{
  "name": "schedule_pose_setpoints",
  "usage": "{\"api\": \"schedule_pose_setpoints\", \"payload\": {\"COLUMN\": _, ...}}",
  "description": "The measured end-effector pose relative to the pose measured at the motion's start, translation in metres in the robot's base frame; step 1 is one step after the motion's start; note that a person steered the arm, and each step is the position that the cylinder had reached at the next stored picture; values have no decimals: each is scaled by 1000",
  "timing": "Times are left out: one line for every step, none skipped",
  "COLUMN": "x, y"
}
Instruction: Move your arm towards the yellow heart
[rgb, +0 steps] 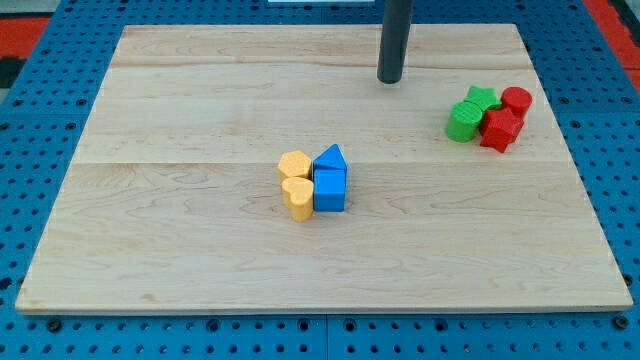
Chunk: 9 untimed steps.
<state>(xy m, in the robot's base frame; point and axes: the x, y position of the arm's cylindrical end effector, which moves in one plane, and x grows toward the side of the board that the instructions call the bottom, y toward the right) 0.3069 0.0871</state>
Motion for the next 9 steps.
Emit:
{"api": "schedule_pose_setpoints", "payload": {"x": 21, "y": -11}}
{"api": "schedule_pose_setpoints", "payload": {"x": 26, "y": -75}}
{"api": "schedule_pose_setpoints", "payload": {"x": 35, "y": -147}}
{"api": "schedule_pose_setpoints", "payload": {"x": 60, "y": -215}}
{"api": "schedule_pose_setpoints", "payload": {"x": 101, "y": -238}}
{"api": "schedule_pose_setpoints", "payload": {"x": 146, "y": -246}}
{"api": "schedule_pose_setpoints", "payload": {"x": 186, "y": -246}}
{"api": "schedule_pose_setpoints", "payload": {"x": 208, "y": -236}}
{"api": "schedule_pose_setpoints", "payload": {"x": 209, "y": -213}}
